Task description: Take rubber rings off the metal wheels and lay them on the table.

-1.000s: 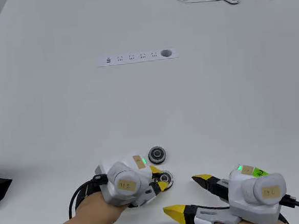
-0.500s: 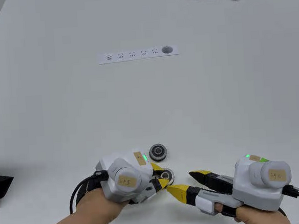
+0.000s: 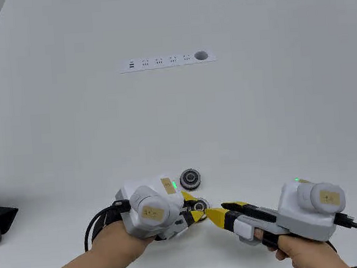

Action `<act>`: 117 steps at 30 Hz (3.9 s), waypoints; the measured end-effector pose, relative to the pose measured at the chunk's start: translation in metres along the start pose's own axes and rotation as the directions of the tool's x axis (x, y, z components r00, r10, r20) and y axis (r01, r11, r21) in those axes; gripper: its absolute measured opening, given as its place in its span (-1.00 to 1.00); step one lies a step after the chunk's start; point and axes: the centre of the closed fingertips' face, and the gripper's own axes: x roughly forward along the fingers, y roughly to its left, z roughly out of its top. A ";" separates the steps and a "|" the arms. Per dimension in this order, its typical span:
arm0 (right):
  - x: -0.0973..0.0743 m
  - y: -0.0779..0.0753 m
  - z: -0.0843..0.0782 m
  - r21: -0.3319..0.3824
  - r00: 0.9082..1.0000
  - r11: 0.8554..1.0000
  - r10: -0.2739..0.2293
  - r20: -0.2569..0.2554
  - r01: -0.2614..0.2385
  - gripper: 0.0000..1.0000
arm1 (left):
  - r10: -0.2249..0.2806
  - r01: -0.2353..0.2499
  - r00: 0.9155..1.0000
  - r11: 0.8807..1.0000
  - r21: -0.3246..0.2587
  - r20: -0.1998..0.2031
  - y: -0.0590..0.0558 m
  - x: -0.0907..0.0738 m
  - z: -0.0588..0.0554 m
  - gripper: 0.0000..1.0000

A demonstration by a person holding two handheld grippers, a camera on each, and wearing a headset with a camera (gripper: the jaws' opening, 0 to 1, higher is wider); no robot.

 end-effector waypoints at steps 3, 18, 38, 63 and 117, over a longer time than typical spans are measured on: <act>0.003 -0.002 -0.002 0.018 1.000 1.000 -0.008 -0.014 0.009 -0.43 | -0.001 0.001 1.000 1.000 0.000 0.001 0.000 0.000 0.000 -0.78; 0.014 -0.006 -0.006 0.127 0.999 0.992 -0.003 -0.044 0.008 -0.52 | -0.006 0.006 1.000 1.000 0.007 0.003 0.000 0.000 0.000 -0.78; 0.022 -0.007 -0.011 0.228 0.997 0.974 0.010 -0.078 0.008 -0.57 | -0.011 0.011 1.000 1.000 0.013 0.010 -0.001 0.000 0.000 -0.78; 0.018 -0.003 -0.004 0.192 0.997 0.981 0.029 -0.068 -0.016 -0.64 | -0.009 0.009 1.000 1.000 0.006 0.017 -0.001 0.000 0.001 -0.78; 0.018 -0.010 -0.006 0.116 0.990 0.993 -0.010 -0.139 0.026 -0.95 | -0.011 0.011 1.000 1.000 0.006 0.015 -0.001 -0.001 0.000 -0.78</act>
